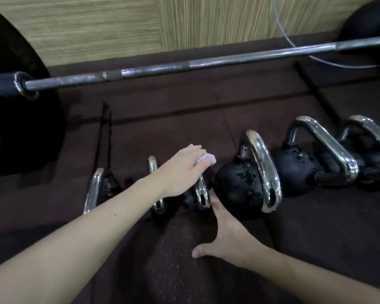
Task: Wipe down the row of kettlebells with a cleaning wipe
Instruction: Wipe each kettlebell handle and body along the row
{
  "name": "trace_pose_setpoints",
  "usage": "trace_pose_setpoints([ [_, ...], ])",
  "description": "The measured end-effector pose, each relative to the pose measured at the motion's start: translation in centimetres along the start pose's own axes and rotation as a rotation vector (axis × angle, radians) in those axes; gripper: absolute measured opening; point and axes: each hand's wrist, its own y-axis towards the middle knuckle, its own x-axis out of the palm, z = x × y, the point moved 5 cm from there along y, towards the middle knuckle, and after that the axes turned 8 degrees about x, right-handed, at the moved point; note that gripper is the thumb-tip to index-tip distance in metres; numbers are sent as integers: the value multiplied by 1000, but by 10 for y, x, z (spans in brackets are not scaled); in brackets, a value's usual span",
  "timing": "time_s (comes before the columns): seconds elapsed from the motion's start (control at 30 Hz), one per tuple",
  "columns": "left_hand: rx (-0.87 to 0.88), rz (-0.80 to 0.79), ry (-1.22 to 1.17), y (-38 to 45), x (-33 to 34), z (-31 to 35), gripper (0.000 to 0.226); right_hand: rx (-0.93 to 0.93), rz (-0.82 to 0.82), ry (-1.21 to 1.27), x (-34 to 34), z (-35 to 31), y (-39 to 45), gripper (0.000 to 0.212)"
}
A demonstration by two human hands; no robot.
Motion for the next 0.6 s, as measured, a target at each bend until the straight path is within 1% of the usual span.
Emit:
trace_pose_setpoints([
  [0.07,-58,44,-85,2,-5,-2,49,-2,-22,-2,0,-3,8,152],
  [0.13,-134,61,-66,6,-7,-8,48,-5,-31,38,-2,-1,14,152],
  [0.17,-135,49,-18,7,-5,-10,47,-12,-35,50,-2,1,16,151],
  [0.23,-34,27,194,1,2,-8,49,-21,-33,46,-4,5,18,149],
  [0.3,130,-5,479,-17,16,4,53,-34,-27,54,-6,6,21,143],
  [0.4,278,-157,720,-54,36,29,64,-37,-52,115,-6,9,26,129],
  [0.47,374,-256,803,-71,46,34,66,-32,-80,143,-6,12,26,128],
  [0.5,403,-268,815,-72,45,33,64,-39,-80,149,-7,12,26,128],
  [0.53,399,-266,800,-69,38,31,61,-47,-71,144,-9,12,26,132],
  [0.6,287,-202,674,-48,17,22,57,-45,-43,117,-12,12,27,139],
])
